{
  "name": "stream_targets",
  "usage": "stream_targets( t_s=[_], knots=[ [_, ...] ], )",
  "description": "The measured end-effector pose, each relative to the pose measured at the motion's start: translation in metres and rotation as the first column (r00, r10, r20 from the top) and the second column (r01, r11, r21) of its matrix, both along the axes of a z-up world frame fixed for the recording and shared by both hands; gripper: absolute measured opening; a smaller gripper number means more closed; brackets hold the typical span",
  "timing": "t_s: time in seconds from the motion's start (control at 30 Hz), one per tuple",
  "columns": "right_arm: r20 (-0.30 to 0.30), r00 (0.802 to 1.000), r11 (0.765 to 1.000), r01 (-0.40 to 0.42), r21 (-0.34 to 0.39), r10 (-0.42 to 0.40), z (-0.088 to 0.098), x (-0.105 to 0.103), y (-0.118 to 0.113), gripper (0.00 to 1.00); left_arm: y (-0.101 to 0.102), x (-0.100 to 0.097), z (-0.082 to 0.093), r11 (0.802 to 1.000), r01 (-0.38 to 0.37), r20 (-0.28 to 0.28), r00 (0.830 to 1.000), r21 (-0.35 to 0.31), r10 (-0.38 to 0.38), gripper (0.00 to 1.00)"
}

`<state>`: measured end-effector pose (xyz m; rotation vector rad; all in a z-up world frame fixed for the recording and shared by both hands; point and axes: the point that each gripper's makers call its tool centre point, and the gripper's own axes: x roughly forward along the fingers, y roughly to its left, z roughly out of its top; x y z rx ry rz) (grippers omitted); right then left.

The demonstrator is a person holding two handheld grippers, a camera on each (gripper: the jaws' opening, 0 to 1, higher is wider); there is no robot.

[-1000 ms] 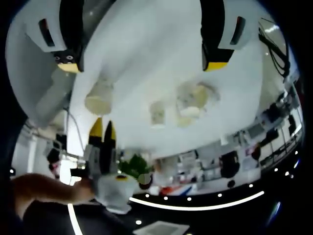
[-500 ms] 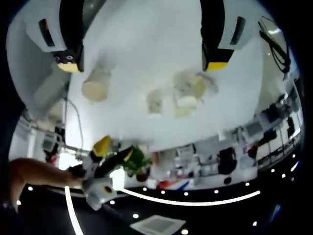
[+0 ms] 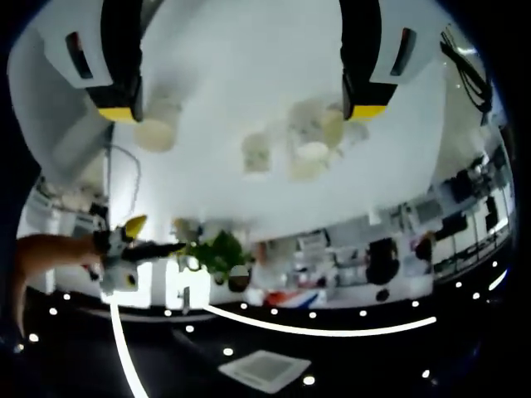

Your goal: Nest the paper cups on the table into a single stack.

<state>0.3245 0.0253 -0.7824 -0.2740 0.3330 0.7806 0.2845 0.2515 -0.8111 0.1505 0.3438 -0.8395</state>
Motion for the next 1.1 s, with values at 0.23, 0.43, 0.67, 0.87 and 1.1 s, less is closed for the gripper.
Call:
stream_targets(
  t_s=[0.23, 0.43, 0.67, 0.87, 1.1],
  knots=[
    [-0.016, 0.989, 0.984, 0.148, 0.104, -0.147, 0.005, -0.015, -0.060, 0.94, 0.012, 0.011, 0.007, 0.999, -0.040, -0.005, 0.999, -0.012, 0.040, 0.98],
    [-0.013, 0.991, 0.983, 0.134, 0.125, -0.134, 0.000, -0.022, -0.065, 0.94, 0.010, 0.012, 0.007, 0.997, -0.073, -0.018, 0.997, -0.014, 0.072, 0.98],
    [0.010, 0.993, 0.985, 0.111, 0.128, -0.113, -0.006, -0.016, -0.060, 0.94, 0.001, 0.013, -0.004, 0.997, -0.078, -0.038, 0.996, -0.012, 0.078, 0.98],
    [0.003, 0.995, 0.988, 0.098, 0.116, -0.099, -0.016, 0.001, -0.053, 0.96, 0.003, 0.020, -0.006, 0.996, -0.086, -0.016, 0.996, -0.004, 0.086, 0.98],
    [0.029, 0.996, 0.988, 0.079, 0.135, -0.084, -0.030, 0.027, -0.045, 1.00, 0.005, 0.026, -0.010, 0.995, -0.099, -0.012, 0.995, -0.006, 0.099, 0.98]
  ],
)
